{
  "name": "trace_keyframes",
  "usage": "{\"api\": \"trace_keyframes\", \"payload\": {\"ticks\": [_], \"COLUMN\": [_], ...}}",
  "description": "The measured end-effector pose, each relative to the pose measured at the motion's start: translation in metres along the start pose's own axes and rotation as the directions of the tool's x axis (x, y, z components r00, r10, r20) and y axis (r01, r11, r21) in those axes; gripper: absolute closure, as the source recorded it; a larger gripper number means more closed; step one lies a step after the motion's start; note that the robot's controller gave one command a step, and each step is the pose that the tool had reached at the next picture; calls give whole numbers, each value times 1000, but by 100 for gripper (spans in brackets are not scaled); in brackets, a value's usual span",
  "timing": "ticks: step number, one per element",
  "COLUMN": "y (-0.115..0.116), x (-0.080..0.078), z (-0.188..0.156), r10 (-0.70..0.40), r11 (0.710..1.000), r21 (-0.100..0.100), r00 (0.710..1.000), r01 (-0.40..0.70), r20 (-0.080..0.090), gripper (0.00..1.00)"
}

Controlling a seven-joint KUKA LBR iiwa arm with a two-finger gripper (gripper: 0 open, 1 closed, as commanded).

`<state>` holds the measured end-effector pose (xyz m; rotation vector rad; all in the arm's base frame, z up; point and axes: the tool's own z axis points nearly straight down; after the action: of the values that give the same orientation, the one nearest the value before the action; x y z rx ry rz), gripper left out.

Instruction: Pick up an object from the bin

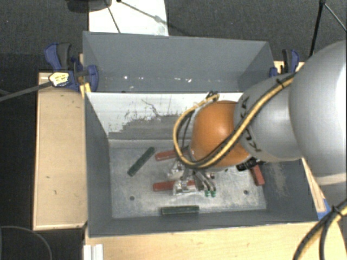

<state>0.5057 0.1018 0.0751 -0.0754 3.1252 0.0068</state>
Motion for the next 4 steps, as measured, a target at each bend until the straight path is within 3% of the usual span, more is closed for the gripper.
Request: {"api": "trace_keyframes", "payload": {"ticks": [1, 3, 4], "y": [-10, -10, -7], "x": [-12, -12, -26], "z": [-108, -107, -62], "r10": [-41, -39, -178], "r11": [999, 999, 984], "r21": [3, 3, 2], "r00": [999, 999, 984], "r01": [41, 39, 178], "r20": [-15, -14, -7], "gripper": [100, 100, 100]}}
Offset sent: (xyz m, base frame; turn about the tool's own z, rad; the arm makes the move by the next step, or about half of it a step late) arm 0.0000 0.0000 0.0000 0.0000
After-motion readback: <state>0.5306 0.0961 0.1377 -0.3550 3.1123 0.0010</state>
